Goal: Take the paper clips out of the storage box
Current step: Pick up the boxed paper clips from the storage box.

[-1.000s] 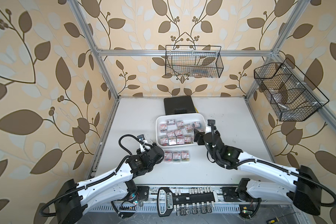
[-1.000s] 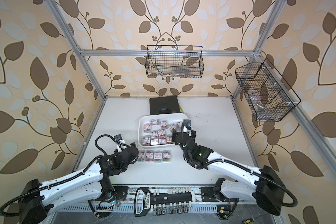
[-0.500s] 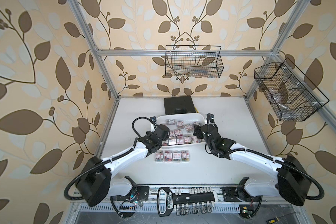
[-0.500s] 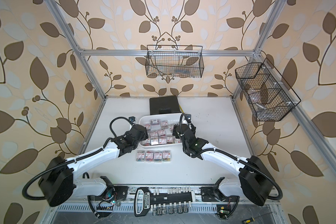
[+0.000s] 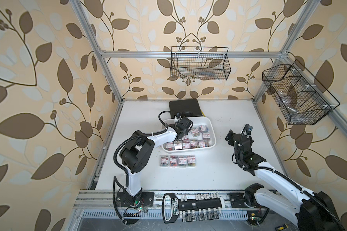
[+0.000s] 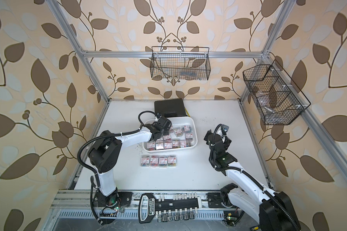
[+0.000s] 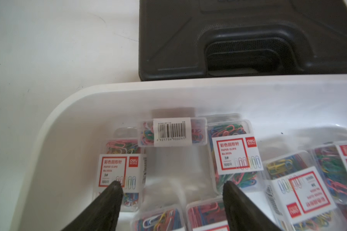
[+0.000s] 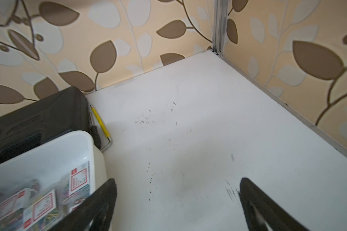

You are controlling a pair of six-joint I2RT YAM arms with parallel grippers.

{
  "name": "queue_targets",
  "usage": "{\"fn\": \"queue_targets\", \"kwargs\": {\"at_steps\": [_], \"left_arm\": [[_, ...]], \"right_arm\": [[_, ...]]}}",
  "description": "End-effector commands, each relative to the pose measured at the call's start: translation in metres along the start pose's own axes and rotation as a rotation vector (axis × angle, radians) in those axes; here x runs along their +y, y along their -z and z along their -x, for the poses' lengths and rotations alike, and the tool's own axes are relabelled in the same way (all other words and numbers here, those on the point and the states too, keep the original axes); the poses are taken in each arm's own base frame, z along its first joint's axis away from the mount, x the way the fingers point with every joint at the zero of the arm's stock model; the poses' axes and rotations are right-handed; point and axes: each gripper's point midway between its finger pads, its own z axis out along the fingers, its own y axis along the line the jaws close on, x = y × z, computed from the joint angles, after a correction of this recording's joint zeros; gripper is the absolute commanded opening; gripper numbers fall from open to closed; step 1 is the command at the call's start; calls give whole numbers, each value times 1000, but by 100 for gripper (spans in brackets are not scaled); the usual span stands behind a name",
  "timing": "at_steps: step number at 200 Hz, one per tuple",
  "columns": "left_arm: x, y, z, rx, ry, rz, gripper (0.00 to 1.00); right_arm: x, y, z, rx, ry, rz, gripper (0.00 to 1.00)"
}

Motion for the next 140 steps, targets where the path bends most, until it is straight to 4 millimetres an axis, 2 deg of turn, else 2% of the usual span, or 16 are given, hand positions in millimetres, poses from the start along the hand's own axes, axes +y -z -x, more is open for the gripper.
{"fn": "queue_targets", "kwargs": {"at_steps": [1,48,64,114,140], "left_arm": [[7,-8,13,-10,-25,65,81],[13,-31,17,20,-16,114,86],[10,-39,18,26,-12,100,87],[4,-64,18,64,15,80,82],[3,-68,17,74,10,82,79]], "right_arm": [[-5,-2,-5,-2,4,-19,95],[-4,2,-7,-26,-21,37,97],[-2,2,-8,-30,-23,48,98],[6,-4,-11,1,13,42,97],[9,-1,-11,-16,26,40,98]]}}
